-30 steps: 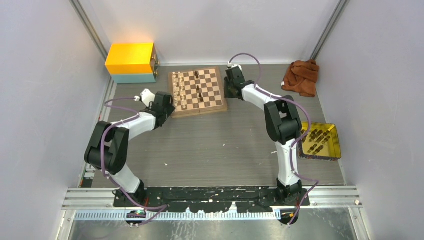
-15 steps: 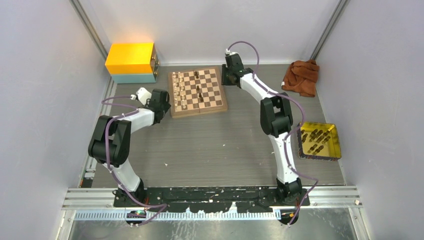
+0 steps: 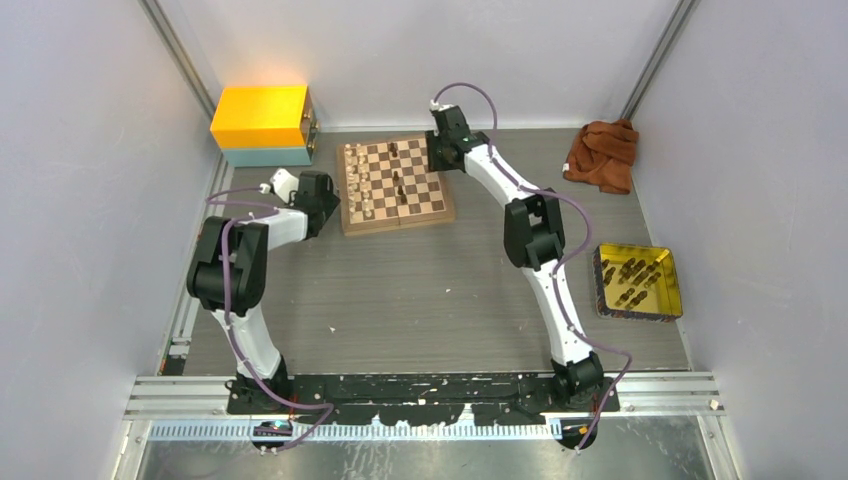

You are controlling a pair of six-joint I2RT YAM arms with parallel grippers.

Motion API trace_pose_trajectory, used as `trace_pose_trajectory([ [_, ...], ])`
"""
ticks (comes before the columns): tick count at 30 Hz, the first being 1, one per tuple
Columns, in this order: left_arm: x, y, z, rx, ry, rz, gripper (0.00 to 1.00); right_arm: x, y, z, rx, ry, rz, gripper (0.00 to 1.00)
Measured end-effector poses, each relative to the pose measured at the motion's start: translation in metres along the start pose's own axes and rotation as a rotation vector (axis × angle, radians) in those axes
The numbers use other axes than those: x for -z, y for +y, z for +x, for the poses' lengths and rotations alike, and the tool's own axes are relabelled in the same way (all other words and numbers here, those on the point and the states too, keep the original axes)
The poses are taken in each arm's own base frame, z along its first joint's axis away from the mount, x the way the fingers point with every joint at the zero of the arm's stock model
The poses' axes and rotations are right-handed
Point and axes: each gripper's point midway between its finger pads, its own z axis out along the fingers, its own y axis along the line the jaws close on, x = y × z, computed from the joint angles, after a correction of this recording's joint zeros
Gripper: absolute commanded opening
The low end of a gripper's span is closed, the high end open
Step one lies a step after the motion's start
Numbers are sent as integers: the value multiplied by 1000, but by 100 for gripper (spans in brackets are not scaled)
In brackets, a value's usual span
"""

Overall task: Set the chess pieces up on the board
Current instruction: Move the chessboard to the center of the board.

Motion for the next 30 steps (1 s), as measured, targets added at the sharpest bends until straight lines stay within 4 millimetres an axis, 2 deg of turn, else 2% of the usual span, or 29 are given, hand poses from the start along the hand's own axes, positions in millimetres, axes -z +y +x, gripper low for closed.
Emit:
trace_pose_trajectory([
  [4,-2,-4,0,8,2,16,64,1,14,1,32,1,-10,43],
  [13,-9,-11,-4,56,5,53,64,-11,38,9,111,-2,-9,45],
  [21,-11,-18,-2,90,15,91,64,-13,40,13,123,-9,10,45],
  [30,-8,-17,0,125,8,120,63,-2,36,26,119,-15,25,46],
])
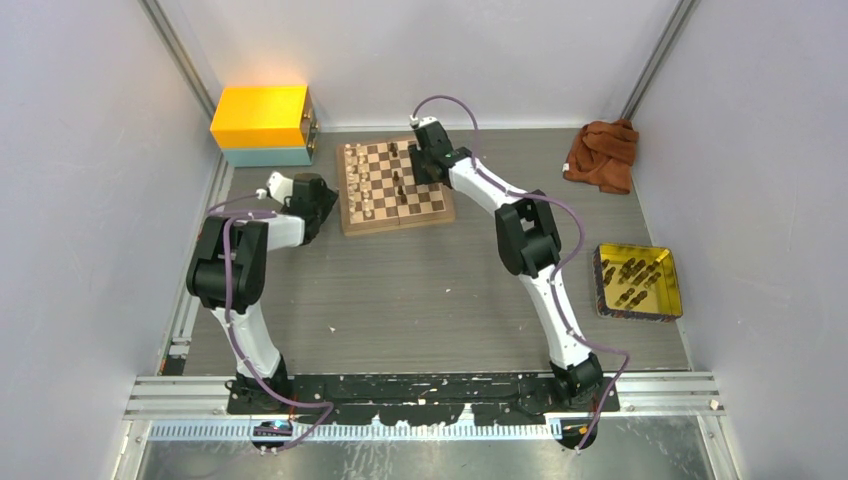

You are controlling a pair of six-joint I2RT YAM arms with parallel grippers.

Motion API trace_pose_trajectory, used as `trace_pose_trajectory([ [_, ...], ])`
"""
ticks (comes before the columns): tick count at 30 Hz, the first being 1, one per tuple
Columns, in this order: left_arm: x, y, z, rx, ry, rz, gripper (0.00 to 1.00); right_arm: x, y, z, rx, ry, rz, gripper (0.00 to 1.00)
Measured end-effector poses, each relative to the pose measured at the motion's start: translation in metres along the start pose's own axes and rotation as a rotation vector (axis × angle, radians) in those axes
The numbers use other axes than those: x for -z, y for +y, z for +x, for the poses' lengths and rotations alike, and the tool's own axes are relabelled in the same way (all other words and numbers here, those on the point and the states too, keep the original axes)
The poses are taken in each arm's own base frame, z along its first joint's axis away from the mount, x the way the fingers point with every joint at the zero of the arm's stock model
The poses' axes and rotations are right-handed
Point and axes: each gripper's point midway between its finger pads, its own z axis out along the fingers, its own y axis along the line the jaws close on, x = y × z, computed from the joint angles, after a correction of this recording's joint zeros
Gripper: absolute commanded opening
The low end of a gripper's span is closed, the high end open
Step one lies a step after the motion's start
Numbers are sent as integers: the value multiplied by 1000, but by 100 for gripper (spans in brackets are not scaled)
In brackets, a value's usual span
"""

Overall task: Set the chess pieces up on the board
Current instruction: Move the chessboard to the center of the board.

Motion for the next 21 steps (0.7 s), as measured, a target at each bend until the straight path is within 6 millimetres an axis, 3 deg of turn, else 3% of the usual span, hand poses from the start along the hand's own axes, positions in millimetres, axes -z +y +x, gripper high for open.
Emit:
trace_pose_trajectory([
  [8,2,0,1,38,-4,16,63,9,-4,10,-7,-9,9,49],
  [21,2,-1,2,29,19,-12,59,13,-11,8,-20,-9,34,50],
])
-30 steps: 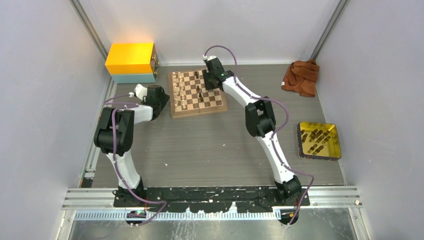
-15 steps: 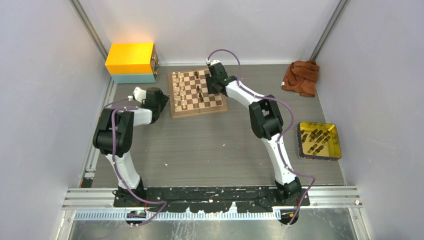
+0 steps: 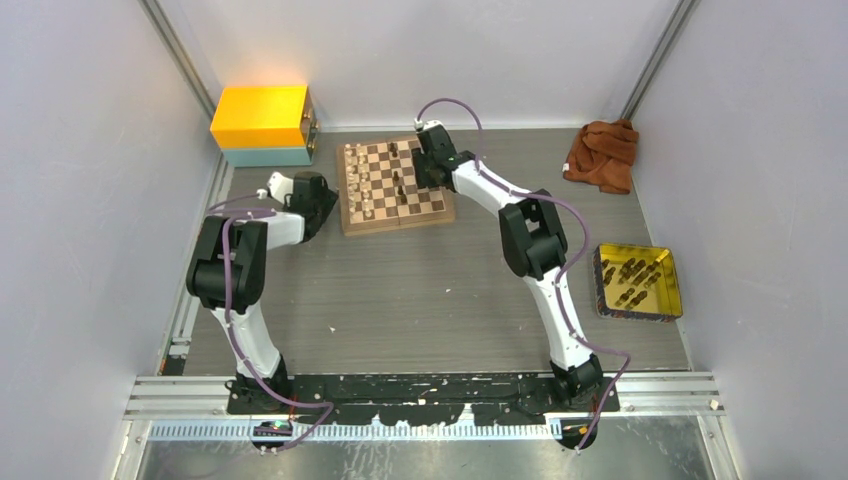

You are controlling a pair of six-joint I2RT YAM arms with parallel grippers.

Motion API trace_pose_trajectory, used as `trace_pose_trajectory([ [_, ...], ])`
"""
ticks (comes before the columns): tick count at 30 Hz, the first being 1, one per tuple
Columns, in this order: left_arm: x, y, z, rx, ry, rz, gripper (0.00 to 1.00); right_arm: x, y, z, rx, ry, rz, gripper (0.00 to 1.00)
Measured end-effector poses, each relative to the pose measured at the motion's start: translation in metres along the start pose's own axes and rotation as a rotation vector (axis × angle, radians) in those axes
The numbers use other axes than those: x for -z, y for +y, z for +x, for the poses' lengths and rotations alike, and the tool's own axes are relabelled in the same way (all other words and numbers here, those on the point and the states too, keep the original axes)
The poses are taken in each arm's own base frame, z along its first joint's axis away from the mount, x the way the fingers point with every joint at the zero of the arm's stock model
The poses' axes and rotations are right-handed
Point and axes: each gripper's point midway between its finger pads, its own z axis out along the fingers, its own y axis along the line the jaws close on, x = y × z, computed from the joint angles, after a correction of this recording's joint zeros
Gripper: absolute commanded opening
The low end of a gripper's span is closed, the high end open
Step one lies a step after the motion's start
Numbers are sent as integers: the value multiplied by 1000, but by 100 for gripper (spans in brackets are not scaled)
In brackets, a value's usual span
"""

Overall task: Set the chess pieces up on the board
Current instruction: Move the chessboard to the center of the board.

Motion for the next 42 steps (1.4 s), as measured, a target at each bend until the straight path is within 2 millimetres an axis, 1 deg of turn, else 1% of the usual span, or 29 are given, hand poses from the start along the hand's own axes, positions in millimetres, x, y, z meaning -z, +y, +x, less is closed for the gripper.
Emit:
trace_pose_trajectory([
  [3,-1,0,1,-7,9,-14,58,3,-6,1,-6,23,12,50],
  [10,-5,-4,0,-14,20,-34,58,8,-33,4,-24,72,55,50],
  [15,-15,-9,-5,-8,14,-39,59,6,-50,-1,-45,73,76,50],
  [20,-28,-13,-18,1,-4,-45,63,-5,-62,-14,-67,49,85,52],
  [22,-36,-16,-25,-9,-13,-47,65,-9,-66,-18,-78,41,83,57],
  [25,-51,-24,-35,-23,-30,-39,67,-15,-74,-22,-99,32,82,60],
  [31,-75,-40,-47,-45,-52,-11,68,-31,-85,-30,-138,7,66,62],
  [34,-85,-48,-51,-41,-61,13,68,-38,-89,-32,-155,-5,56,63],
  [38,-100,-61,-53,-38,-61,46,68,-49,-94,-28,-170,-3,45,64],
  [40,-106,-69,-54,-39,-57,67,68,-54,-94,-27,-176,-5,40,64],
  [42,-109,-75,-53,-41,-46,86,68,-57,-90,-31,-191,-24,21,64],
])
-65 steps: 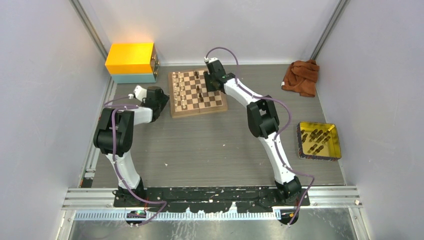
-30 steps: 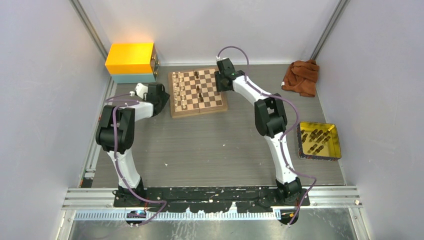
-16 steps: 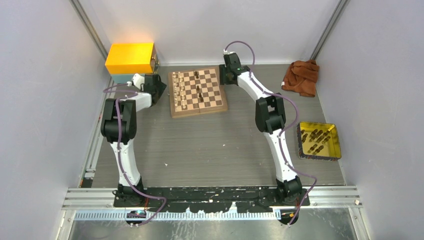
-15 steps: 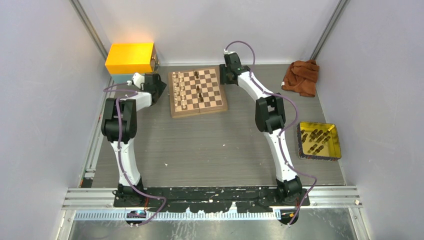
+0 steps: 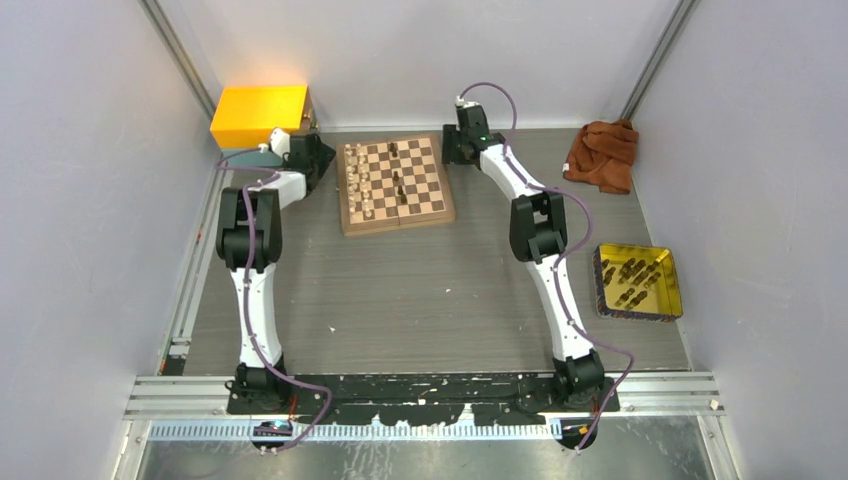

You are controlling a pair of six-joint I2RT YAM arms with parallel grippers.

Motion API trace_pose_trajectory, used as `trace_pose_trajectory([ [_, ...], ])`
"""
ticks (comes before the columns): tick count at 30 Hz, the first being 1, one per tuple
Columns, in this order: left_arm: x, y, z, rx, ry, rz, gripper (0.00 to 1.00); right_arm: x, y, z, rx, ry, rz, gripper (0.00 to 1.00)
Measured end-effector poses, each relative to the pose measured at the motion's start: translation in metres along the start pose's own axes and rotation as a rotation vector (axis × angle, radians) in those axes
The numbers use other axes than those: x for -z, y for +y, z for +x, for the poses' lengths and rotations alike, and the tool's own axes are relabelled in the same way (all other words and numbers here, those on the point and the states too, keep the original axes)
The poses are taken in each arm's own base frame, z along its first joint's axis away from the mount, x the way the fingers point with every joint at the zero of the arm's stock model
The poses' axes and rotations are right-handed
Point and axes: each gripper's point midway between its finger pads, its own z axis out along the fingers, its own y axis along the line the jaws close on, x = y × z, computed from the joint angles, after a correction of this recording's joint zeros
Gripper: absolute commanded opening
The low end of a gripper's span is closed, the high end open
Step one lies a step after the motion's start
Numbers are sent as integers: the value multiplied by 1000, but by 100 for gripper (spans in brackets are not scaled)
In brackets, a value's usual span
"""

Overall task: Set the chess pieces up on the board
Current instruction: Move the chessboard to the center of the board.

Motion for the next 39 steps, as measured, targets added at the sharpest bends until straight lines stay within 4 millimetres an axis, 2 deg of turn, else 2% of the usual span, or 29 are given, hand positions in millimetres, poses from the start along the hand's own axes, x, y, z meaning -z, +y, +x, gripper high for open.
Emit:
trace_pose_trajectory([
  [7,-1,-7,7,14,53,39,65,-5,7,-7,-64,-25,-59,62],
  [19,0,-12,18,126,118,109,53,-12,19,-14,-158,-73,-136,57],
  [24,0,-11,20,157,121,125,49,-12,23,-13,-169,-68,-152,55],
  [31,1,-9,23,175,134,121,38,-14,27,-11,-170,-70,-167,48],
  [39,1,-6,26,195,138,121,32,-12,31,-7,-167,-70,-181,42],
])
